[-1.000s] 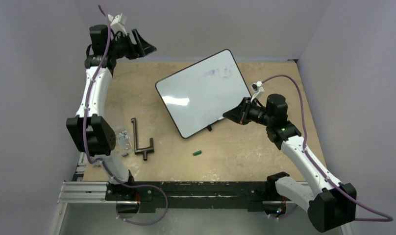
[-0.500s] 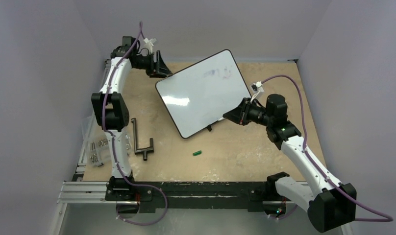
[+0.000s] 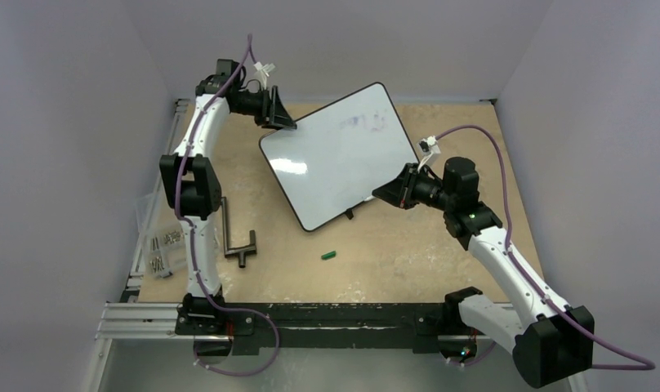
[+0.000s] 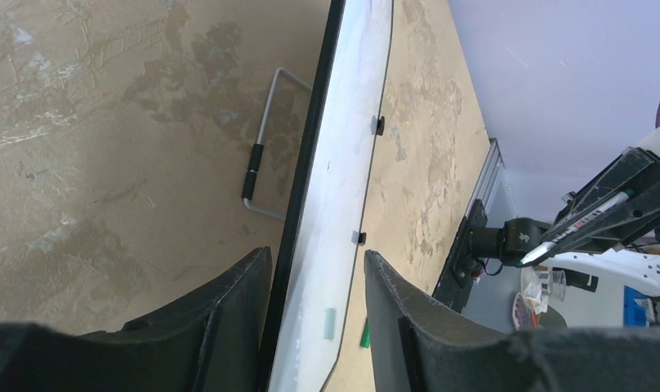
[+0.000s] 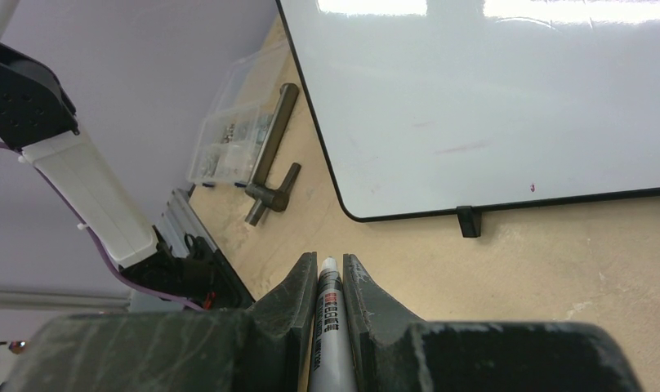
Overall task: Write a sentence on the whiteboard
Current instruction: Pick up the whiteboard from the whiteboard stand.
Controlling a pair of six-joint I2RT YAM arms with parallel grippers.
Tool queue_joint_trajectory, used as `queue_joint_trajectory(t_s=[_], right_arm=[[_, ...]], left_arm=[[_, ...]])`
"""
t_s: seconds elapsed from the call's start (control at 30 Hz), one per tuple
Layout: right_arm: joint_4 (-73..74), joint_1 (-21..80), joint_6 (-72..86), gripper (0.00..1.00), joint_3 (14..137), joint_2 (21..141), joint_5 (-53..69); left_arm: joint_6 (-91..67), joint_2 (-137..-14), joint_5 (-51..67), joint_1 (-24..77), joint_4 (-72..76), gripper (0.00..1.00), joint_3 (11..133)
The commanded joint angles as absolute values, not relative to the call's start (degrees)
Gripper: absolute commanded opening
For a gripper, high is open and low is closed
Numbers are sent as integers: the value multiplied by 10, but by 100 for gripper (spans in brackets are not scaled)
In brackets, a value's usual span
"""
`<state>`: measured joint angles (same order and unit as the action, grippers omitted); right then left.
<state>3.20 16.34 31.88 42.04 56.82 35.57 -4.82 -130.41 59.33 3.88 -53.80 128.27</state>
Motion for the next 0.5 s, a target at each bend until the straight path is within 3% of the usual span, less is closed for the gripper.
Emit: queue_joint_trajectory(t_s=[0.0, 0.27, 0.47], right_arm=[[26, 163, 308, 0, 427, 555, 357], [23, 162, 309, 0, 425, 555, 357], [22, 163, 310, 0, 423, 556, 358]], left_arm=[[-35, -1314, 609, 45, -550, 43, 1313], [-33, -1329, 609, 45, -559, 42, 1321], [-33, -1333, 610, 47, -559, 34, 1323]])
